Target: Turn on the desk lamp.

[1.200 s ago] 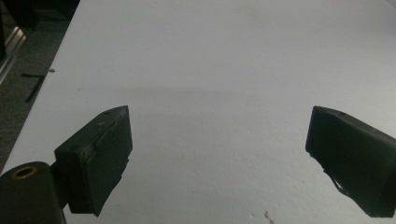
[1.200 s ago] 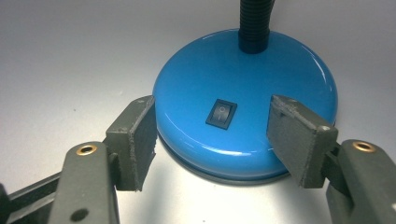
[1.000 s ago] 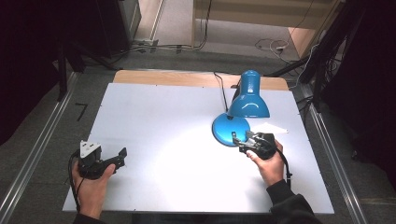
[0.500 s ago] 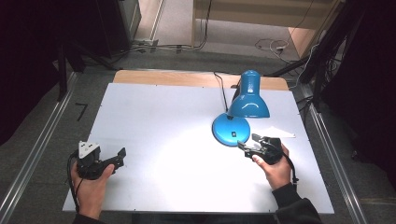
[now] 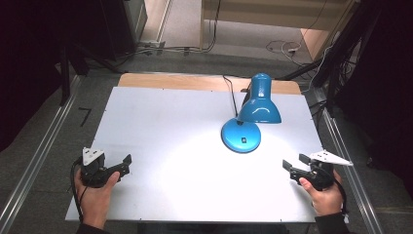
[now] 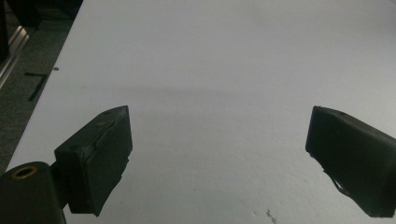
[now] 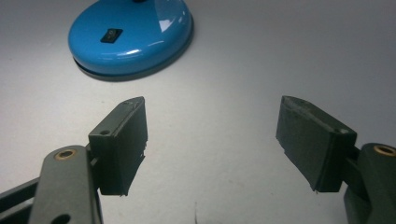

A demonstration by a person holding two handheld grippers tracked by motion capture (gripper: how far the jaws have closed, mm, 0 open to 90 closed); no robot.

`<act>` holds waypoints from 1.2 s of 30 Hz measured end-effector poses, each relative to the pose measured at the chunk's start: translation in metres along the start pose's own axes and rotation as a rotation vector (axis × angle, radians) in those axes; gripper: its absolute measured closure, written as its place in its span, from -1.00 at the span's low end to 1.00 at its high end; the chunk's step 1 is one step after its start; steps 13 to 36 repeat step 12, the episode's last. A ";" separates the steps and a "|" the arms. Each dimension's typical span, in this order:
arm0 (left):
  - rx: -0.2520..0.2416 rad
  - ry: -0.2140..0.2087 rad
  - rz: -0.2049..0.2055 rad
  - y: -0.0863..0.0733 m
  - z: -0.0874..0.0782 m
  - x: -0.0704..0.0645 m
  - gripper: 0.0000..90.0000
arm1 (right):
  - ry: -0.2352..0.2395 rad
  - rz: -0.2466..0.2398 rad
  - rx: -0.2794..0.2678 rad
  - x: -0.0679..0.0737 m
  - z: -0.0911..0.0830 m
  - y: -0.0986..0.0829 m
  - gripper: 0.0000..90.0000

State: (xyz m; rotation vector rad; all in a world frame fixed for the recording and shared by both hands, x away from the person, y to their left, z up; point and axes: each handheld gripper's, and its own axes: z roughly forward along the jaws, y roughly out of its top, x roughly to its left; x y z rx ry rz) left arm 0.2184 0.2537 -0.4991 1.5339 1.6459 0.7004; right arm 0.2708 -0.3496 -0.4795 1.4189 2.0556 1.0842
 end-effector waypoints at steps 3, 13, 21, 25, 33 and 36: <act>-0.003 0.001 -0.001 0.000 0.000 0.000 -0.83 | -0.031 0.010 0.018 -0.008 -0.005 -0.008 -0.51; -0.001 0.003 -0.007 0.000 -0.001 0.002 -0.83 | -0.074 0.020 0.047 -0.017 -0.009 -0.018 -0.60; -0.001 0.003 -0.007 0.000 -0.001 0.002 -0.83 | -0.074 0.020 0.047 -0.017 -0.009 -0.018 -0.60; -0.001 0.003 -0.007 0.000 -0.001 0.002 -0.83 | -0.074 0.020 0.047 -0.017 -0.009 -0.018 -0.60; -0.001 0.003 -0.007 0.000 -0.001 0.002 -0.83 | -0.074 0.020 0.047 -0.017 -0.009 -0.018 -0.60; -0.001 0.003 -0.007 0.000 -0.001 0.002 -0.83 | -0.074 0.020 0.047 -0.017 -0.009 -0.018 -0.60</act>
